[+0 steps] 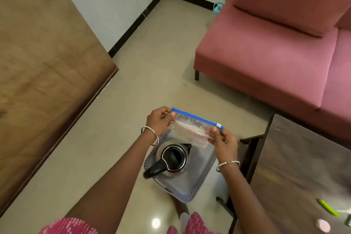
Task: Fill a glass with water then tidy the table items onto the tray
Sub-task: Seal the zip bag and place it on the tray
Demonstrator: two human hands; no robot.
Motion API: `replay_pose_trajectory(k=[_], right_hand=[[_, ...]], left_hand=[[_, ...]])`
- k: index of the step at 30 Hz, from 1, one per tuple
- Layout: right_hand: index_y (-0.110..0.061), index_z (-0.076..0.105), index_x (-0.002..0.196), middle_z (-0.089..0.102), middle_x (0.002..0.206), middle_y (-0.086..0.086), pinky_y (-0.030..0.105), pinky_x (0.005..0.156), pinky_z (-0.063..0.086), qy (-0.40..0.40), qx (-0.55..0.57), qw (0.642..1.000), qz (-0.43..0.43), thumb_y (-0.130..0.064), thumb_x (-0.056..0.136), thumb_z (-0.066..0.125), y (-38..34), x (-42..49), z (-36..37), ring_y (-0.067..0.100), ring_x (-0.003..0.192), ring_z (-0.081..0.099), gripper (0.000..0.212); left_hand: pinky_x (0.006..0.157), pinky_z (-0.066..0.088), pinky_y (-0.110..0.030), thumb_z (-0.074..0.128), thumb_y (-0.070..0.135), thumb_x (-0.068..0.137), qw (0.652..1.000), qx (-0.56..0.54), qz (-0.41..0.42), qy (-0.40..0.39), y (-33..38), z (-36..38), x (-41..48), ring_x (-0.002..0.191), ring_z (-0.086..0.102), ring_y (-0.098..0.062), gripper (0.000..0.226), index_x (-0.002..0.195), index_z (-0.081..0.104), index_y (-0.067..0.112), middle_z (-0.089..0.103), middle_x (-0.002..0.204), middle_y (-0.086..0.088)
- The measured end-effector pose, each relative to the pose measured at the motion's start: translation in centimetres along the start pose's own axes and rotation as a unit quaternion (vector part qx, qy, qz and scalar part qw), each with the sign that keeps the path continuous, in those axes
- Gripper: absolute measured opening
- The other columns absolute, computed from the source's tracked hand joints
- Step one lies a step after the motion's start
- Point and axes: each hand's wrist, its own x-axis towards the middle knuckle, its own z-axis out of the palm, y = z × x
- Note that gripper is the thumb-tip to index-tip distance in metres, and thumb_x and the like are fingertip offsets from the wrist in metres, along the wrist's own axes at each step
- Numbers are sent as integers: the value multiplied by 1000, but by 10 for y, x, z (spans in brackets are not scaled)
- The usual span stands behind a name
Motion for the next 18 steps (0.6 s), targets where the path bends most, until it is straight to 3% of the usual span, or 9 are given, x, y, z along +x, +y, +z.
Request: replay_pose_trajectory(k=[5, 14, 18], right_hand=[[-2, 69, 96, 76, 76, -4, 22, 69, 60, 11, 13, 998, 56, -16, 97, 60, 34, 8, 13, 8, 79, 74, 16], [4, 65, 108, 74, 96, 15, 36, 80, 58, 35, 64, 985, 153, -15, 98, 58, 67, 20, 27, 23, 94, 71, 22], [6, 65, 108, 73, 102, 19, 43, 86, 58, 58, 61, 979, 184, -18, 98, 60, 75, 26, 27, 24, 98, 70, 27]], left_hand=[[57, 58, -24, 65, 22, 90, 998, 50, -24, -11, -30, -1, 28, 76, 71, -13, 8, 92, 68, 16, 73, 90, -12], [71, 60, -31, 64, 23, 90, 991, 129, -26, -13, -59, 10, 56, 61, 66, 1, 7, 85, 68, 22, 71, 72, 3], [75, 59, -41, 64, 28, 89, 989, 144, -33, -11, -64, 17, 61, 72, 70, -15, 8, 85, 67, 22, 73, 77, -1]])
